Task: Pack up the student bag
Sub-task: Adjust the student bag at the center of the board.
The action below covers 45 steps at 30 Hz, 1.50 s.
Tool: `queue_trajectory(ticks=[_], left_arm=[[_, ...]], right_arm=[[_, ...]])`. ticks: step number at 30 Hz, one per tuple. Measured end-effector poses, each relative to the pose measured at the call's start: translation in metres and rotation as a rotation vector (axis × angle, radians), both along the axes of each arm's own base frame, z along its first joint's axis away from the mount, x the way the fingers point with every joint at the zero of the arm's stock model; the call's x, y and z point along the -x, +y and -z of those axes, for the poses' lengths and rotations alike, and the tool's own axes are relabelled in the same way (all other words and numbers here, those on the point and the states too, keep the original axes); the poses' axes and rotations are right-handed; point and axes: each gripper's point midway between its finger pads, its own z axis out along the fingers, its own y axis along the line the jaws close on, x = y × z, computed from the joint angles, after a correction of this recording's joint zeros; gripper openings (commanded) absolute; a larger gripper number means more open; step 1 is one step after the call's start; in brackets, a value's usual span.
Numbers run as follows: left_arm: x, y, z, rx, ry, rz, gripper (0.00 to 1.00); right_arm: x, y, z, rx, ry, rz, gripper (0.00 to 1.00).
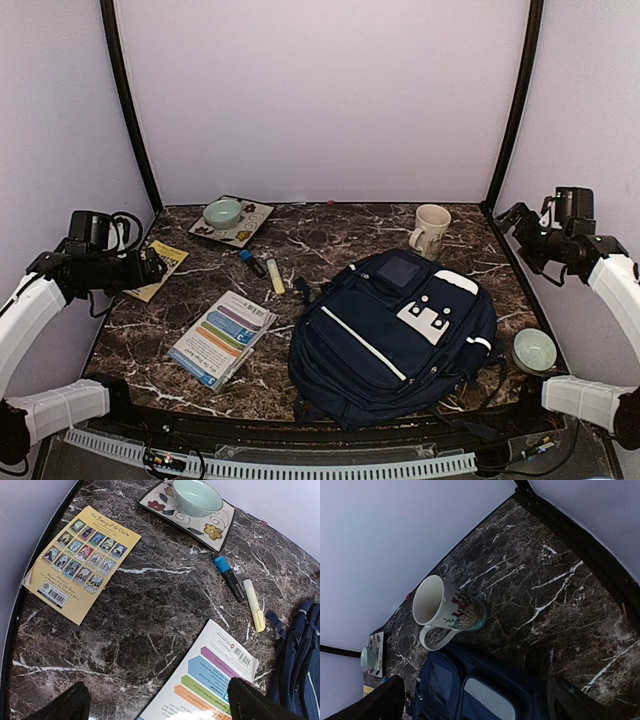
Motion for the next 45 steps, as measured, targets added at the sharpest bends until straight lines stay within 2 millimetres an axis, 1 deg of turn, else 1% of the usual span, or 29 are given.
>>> queue_trajectory(ticks=[3,5,7,9,12,14,16,17,19,22,26,29,31,35,37,38,39,41,45], left_arm=[[-0.003,-0.005,-0.004,0.002,-0.025,0.018,0.98],[-0.003,-0.009,-0.003,0.002,-0.03,0.033,0.98],[-0.004,-0.011,-0.003,-0.002,-0.033,0.04,0.98],[-0.004,-0.009,-0.004,-0.001,-0.031,0.018,0.98],[-0.005,-0.015,-0.015,0.051,-0.047,0.017,0.98],[-0.008,-0.024,-0.028,0.106,-0.07,0.039,0.94],[-0.011,-0.034,-0.038,0.155,-0.076,0.077,0.93],[-0.012,-0.039,-0.04,0.17,-0.072,0.094,0.93],[-0.013,-0.047,-0.036,0.183,-0.048,0.127,0.93],[-0.008,-0.058,-0.03,0.192,-0.016,0.174,0.93],[0.0,-0.073,-0.029,0.202,0.001,0.247,0.89],[0.011,-0.094,-0.027,0.21,0.022,0.328,0.88],[0.021,-0.115,-0.024,0.2,0.042,0.408,0.87],[0.043,-0.155,-0.009,0.171,0.108,0.559,0.86],[0.058,-0.175,0.001,0.132,0.142,0.644,0.87],[0.067,-0.187,0.006,0.112,0.157,0.697,0.91],[0.074,-0.195,0.01,0.089,0.163,0.734,0.92],[0.091,-0.213,0.019,0.031,0.165,0.827,0.92],[0.11,-0.245,0.027,-0.054,0.107,0.998,0.92]], right_arm=[[0.002,0.013,0.0,-0.075,0.01,-0.043,1.0],[0.003,0.026,0.002,-0.118,-0.003,-0.099,1.0],[0.008,0.04,0.011,-0.153,-0.014,-0.155,1.0],[0.014,0.053,0.02,-0.164,0.006,-0.202,1.0],[0.017,0.073,0.024,-0.136,0.035,-0.282,1.0],[0.018,0.086,0.025,-0.093,0.047,-0.339,1.0],[0.021,0.099,0.024,-0.031,0.055,-0.4,1.0],[0.023,0.105,0.022,0.0,0.056,-0.429,1.0],[0.029,0.122,0.018,0.085,0.053,-0.51,1.0],[0.038,0.15,0.016,0.188,0.04,-0.633,1.0],[0.058,0.184,0.025,0.335,0.026,-0.784,1.0],[0.073,0.205,0.034,0.436,0.008,-0.889,1.0],[0.082,0.216,0.038,0.485,-0.003,-0.941,1.0],[0.097,0.231,0.047,0.546,-0.032,-1.021,1.0],[0.105,0.233,0.054,0.559,-0.031,-1.044,1.0],[0.107,0.232,0.057,0.564,-0.029,-1.048,1.0],[0.108,0.231,0.058,0.566,-0.028,-1.047,1.0],[0.109,0.228,0.056,0.563,-0.037,-1.03,1.0],[0.105,0.214,0.04,0.535,-0.075,-0.929,0.99]])
